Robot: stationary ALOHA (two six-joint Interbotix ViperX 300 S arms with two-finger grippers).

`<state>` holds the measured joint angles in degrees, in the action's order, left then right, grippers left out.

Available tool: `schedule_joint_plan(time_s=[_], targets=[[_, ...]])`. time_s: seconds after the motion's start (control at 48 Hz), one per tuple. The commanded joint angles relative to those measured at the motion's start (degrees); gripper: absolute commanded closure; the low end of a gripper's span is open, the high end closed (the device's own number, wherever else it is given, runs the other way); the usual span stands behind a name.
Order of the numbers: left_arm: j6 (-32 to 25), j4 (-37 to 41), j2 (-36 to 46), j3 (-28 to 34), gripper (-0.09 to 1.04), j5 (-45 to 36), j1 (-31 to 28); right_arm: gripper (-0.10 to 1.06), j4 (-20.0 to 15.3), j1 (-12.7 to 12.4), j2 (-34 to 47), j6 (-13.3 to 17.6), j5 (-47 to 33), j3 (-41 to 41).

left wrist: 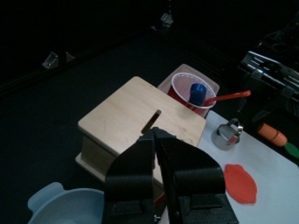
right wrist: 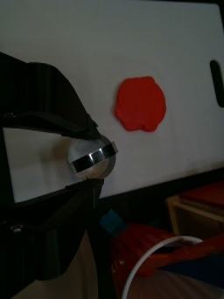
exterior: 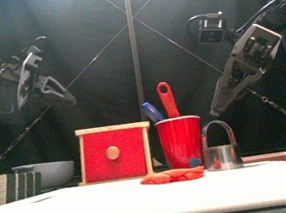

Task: Get the cutter from the drawer then cut the dough then place the extra dough in the bowl
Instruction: Cut the dough

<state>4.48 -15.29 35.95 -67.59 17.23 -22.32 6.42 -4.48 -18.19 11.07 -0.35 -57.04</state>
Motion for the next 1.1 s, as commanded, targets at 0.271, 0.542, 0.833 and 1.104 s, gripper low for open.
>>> schedule_joint_plan(time_s=[0.271,0.542,0.833,1.104], targets=[[0.0,0.1,0.2,0.0,0.57,0.4,0.2,0.2,3.8,0.2,6.9,0.3,3.0,5.5],[0.0,0.1,0.2,-0.4,0.57,0.4,0.0,0.35,3.6,0.2,6.7,0.5,4.7,6.1],[0.2,0.0,0.2,-0.4,0.57,0.4,-0.1,0.4,1.3,1.0,6.3,0.7,4.8,10.2],[0.3,-0.3,0.3,-0.8,0.57,0.4,-0.1,0.4,-0.6,6.1,8.3,0.7,4.8,16.1]])
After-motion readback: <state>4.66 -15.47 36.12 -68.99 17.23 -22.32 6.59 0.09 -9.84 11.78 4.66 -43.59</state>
